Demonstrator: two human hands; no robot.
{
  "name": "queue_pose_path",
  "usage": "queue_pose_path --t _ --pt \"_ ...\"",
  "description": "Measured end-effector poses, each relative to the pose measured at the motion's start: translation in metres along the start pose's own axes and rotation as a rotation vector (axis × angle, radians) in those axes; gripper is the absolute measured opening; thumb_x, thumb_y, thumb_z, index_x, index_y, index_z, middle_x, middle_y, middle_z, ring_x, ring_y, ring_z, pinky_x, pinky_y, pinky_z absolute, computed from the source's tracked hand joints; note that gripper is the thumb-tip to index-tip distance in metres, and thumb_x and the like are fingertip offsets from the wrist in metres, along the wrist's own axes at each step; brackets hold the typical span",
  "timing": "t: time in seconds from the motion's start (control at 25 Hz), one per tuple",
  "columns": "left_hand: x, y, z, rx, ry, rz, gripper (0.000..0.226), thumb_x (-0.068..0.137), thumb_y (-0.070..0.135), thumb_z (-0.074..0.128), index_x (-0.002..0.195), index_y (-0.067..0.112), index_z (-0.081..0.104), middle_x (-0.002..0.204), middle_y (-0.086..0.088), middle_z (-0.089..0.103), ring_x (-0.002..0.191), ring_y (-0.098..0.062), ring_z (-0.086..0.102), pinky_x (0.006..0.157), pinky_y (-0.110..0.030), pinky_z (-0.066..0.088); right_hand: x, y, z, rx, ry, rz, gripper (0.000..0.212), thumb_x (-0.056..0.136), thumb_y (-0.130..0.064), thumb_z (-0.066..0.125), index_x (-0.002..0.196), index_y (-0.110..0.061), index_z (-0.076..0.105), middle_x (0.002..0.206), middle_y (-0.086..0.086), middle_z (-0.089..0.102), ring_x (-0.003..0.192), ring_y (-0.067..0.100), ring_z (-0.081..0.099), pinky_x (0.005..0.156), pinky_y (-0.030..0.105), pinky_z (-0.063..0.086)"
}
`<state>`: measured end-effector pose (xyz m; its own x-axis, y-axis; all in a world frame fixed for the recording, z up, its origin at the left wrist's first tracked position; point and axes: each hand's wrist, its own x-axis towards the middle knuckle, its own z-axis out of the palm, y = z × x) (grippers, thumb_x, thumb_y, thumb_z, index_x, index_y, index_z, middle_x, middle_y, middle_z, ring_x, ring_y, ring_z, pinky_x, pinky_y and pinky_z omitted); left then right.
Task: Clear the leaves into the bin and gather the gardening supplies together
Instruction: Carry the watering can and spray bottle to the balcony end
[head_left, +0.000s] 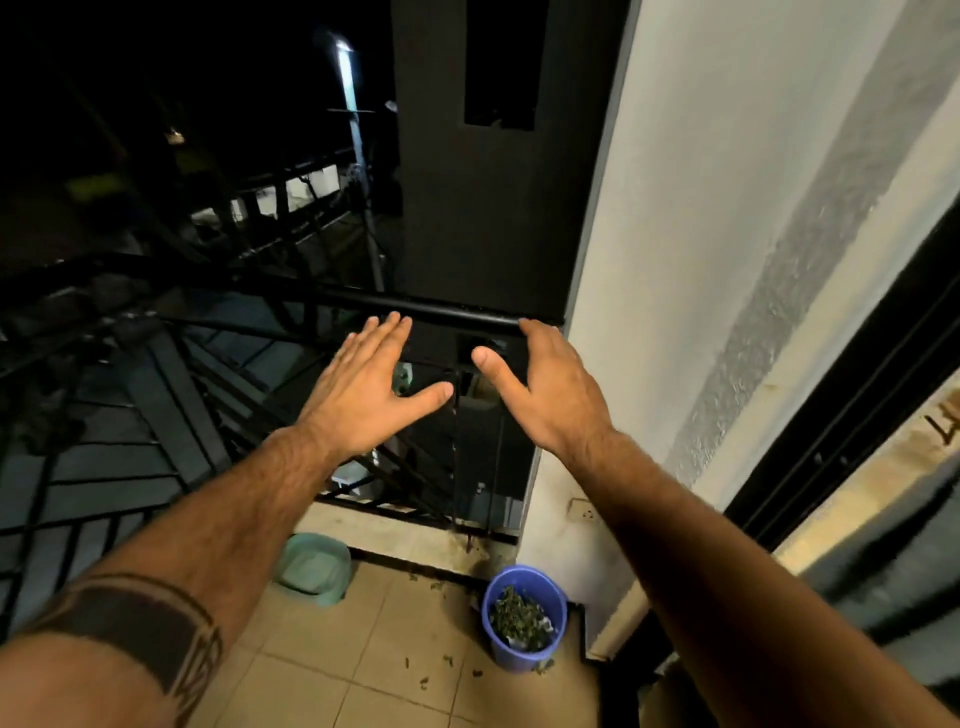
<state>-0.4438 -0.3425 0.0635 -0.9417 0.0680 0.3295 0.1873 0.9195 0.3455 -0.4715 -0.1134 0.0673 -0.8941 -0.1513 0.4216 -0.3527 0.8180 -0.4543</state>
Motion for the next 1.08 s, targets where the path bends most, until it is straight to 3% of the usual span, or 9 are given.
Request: queue_pose_path --t 0.4,0.64,1.08 --pt "-0.141 0.0 -0.117 0.089 0.236 -0.298 0.112 0.078 0.089 0.038 0.162 0.022 0.009 0.17 0.006 0.002 0.155 -0.009 -0.005 0.126 -0.034 -0.001 -0.038 -0.131 -0.028 0.212 -0.192 -0.337 0.099 0.086 -0.088 0.029 0.158 -0.019 0.03 0.164 0.0 0.029 0.153 0.017 0.023 0.122 0.044 0.028" --pt "-0.283 -0.055 -0.186 0.195 0.359 -0.594 0.114 0.074 0.091 0.033 0.162 0.021 0.012 0.17 0.005 0.006 0.155 -0.011 -0.002 0.127 -0.037 0.002 -0.088 -0.249 0.007 0.299 -0.345 -0.567 0.098 0.086 -0.088 0.03 0.159 -0.022 0.027 0.166 -0.003 0.025 0.154 0.015 0.019 0.122 0.04 0.023" --pt "-0.573 -0.142 -0.297 0.397 0.467 -0.971 0.112 0.078 0.093 0.025 0.162 0.019 0.017 0.169 0.001 0.01 0.156 -0.015 0.002 0.127 -0.039 0.002 -0.237 -0.5 0.106 0.434 -0.581 -0.909 0.101 0.085 -0.088 0.03 0.16 -0.02 0.027 0.167 -0.002 0.023 0.155 0.014 0.013 0.124 0.036 0.016"
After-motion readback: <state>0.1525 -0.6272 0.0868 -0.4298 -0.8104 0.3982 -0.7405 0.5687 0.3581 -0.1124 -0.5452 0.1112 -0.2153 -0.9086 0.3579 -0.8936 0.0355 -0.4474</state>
